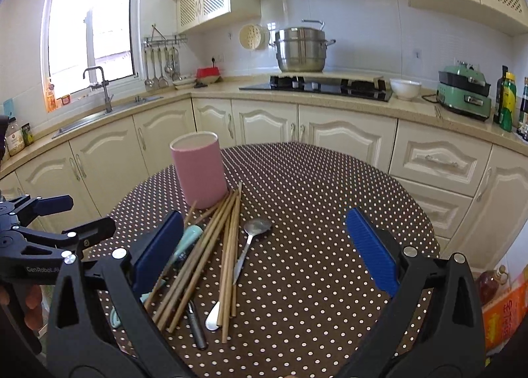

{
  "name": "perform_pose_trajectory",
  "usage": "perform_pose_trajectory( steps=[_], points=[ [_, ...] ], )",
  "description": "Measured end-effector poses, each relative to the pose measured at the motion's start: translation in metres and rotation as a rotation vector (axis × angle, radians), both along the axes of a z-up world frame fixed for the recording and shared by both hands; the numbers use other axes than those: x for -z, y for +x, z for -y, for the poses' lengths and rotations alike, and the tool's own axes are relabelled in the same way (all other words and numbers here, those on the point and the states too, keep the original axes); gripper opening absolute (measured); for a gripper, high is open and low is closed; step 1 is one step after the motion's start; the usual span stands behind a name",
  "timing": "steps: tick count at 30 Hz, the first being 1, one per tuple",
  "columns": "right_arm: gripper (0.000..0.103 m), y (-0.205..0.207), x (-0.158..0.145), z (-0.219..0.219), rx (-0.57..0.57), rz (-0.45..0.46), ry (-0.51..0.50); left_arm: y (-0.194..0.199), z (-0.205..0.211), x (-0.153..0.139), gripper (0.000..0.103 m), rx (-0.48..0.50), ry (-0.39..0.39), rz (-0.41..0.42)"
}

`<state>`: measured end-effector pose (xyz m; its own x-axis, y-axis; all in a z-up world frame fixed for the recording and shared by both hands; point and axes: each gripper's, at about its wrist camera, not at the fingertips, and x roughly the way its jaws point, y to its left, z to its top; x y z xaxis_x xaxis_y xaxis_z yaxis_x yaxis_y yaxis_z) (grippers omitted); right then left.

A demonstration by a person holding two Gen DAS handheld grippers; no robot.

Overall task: Organize utensils
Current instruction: 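Grasp a chopstick with the left tool while the right tool grasps the metal spoon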

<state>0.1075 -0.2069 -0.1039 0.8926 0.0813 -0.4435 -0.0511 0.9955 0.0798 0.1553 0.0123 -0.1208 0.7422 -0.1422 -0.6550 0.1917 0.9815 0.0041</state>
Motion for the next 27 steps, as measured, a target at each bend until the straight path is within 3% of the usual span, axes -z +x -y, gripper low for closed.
perform_pose_trajectory(
  steps=[3,5,7,14,20,22,27],
  points=[
    [0.097,0.010,0.011,0.004,0.006,-0.036,0.005,0.012,0.004,0.015,0.076,0.035,-0.016,-0.068],
    [0.097,0.016,0.018,0.006,0.006,-0.062,0.007,0.023,0.007,0.027,0.071,0.057,-0.042,-0.129],
    [0.097,0.020,0.025,0.006,0.005,-0.083,0.004,0.031,0.015,0.035,0.058,0.077,-0.041,-0.159],
    [0.097,0.033,0.039,0.015,0.009,-0.140,0.016,0.052,0.017,0.048,0.047,0.086,-0.022,-0.208],
    [0.097,0.041,0.043,0.017,0.003,-0.157,0.026,0.059,0.010,0.064,0.030,0.114,-0.009,-0.283],
    [0.097,0.044,0.045,0.015,-0.003,-0.162,0.023,0.060,0.010,0.066,0.020,0.122,-0.010,-0.293],
    [0.097,0.049,0.047,0.012,-0.016,-0.180,0.005,0.059,0.012,0.074,0.017,0.139,-0.025,-0.321]
  ],
)
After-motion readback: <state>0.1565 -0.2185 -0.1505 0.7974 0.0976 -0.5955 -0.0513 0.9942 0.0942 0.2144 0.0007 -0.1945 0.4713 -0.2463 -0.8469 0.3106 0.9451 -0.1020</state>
